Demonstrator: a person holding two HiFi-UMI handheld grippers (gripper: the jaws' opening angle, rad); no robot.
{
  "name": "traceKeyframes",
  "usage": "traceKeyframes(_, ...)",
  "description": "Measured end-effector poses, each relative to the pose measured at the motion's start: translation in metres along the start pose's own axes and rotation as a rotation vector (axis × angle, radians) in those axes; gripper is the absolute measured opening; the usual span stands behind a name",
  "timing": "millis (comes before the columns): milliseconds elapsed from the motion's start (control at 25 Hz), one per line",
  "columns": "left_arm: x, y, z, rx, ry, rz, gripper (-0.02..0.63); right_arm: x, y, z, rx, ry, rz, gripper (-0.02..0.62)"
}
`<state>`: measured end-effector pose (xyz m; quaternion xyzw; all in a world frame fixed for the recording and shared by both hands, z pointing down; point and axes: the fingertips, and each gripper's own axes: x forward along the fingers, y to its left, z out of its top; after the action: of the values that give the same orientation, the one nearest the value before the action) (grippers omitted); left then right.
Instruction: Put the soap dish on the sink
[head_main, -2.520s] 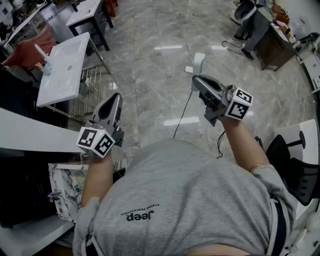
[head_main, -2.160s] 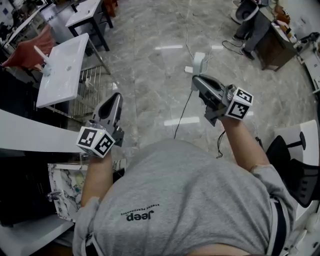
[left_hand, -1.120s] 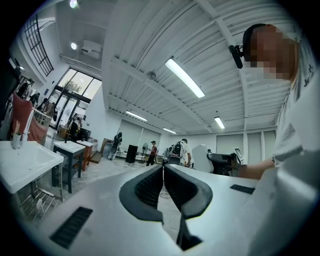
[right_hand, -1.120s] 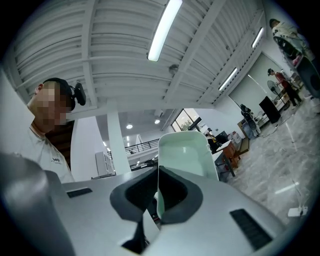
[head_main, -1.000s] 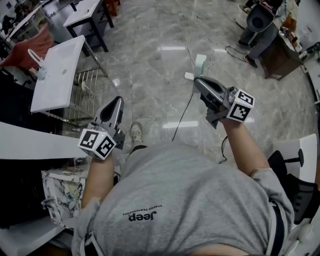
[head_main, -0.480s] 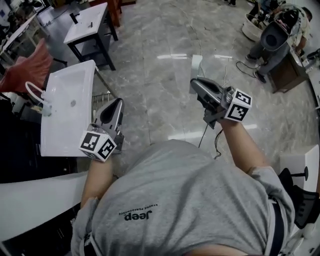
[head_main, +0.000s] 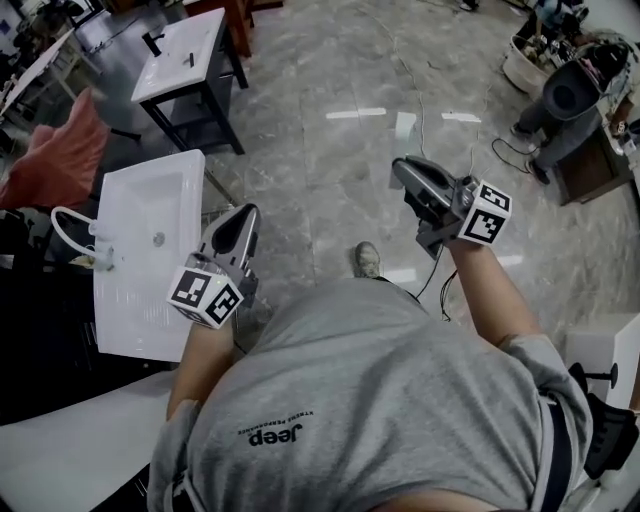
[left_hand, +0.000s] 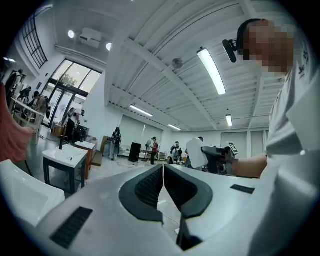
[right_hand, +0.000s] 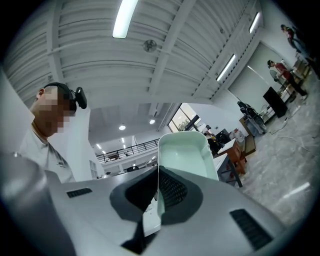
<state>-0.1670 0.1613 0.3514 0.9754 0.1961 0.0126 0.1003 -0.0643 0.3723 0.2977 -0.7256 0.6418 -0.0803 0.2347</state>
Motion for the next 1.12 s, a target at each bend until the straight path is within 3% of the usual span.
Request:
traceKeyframes(200, 0.057, 0.043, 0.0, 0.011, -0.002, 0.046, 0.02, 0.037, -0.082, 0.016, 0.029, 0.02, 0.052, 0.063)
traceKeyframes(360, 0.115, 0.086, 0.006, 0.011, -0.023, 0.133, 0.02, 0.076, -0.161, 0.04, 0.046, 0.049, 0.128, 0.063)
traceKeyframes(680, 0.264, 0.158, 0.045, -0.025, -0.083, 0.241, 0.02, 0.136, -0.306, 0.128, 0.051, 0.13, 0.221, 0.063)
traceKeyframes(880, 0.323, 0.186, 0.056, -0.026, -0.078, 0.253, 0.02, 0.156, -0.363, 0.158, 0.058, 0.129, 0.238, 0.063)
traceKeyframes(1120, 0.353, 0.222, 0.058, -0.032, -0.05, 0.262, 0.02, 0.176, -0.398, 0.161, 0.076, 0.139, 0.239, 0.063)
